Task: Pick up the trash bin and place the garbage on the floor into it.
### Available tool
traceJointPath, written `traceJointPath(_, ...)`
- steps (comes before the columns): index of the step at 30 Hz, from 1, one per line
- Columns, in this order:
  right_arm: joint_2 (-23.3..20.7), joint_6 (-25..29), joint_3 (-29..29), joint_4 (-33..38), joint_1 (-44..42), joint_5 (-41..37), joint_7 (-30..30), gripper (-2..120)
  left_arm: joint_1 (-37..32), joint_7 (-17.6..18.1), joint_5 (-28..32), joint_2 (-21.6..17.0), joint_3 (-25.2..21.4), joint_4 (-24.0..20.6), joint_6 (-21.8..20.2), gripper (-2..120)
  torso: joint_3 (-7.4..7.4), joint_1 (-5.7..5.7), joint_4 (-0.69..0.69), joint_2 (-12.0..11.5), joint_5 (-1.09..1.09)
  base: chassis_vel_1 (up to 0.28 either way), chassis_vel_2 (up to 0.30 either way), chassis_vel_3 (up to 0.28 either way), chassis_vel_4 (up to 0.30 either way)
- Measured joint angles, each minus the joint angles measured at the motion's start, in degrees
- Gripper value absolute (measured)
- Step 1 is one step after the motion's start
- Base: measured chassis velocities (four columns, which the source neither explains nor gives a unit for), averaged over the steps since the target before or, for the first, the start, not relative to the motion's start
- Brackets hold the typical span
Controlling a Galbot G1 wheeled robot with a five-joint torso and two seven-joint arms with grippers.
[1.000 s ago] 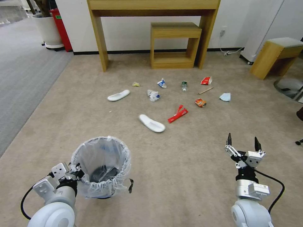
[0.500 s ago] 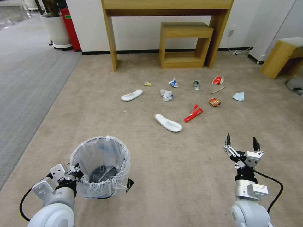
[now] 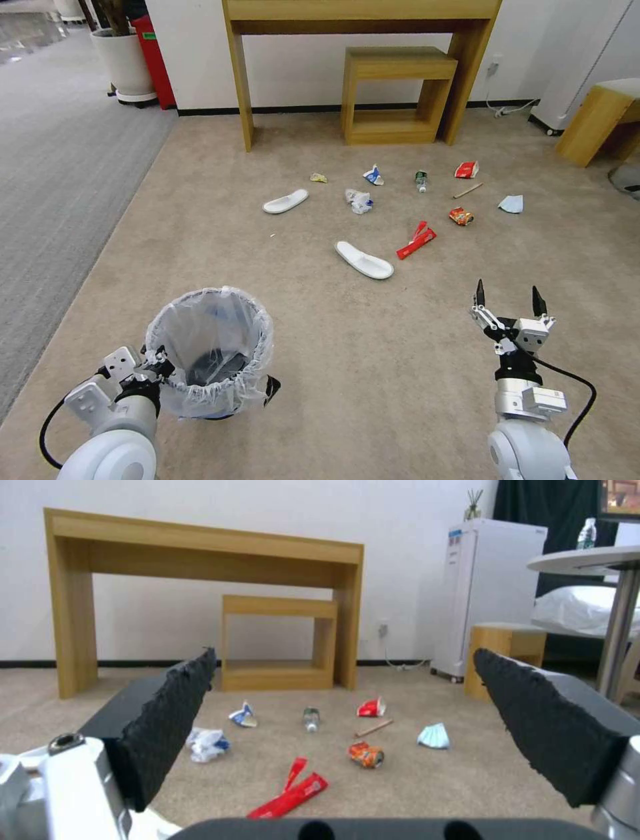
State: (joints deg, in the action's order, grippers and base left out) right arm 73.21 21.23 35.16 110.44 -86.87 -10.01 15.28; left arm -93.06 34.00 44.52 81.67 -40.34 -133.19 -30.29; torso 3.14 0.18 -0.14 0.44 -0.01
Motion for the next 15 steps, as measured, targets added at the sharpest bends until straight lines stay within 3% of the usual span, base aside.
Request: traceJointPath(15, -0.5, 0.6, 0.2, 0.3, -0.1, 0.8, -0.2, 100, 0.2, 0.0, 0.0, 0.8, -0.6, 0.1, 0.1, 3, 0.00, 0.00, 0.00, 0.0, 0.01, 0.000, 0.000, 0.000, 0.000)
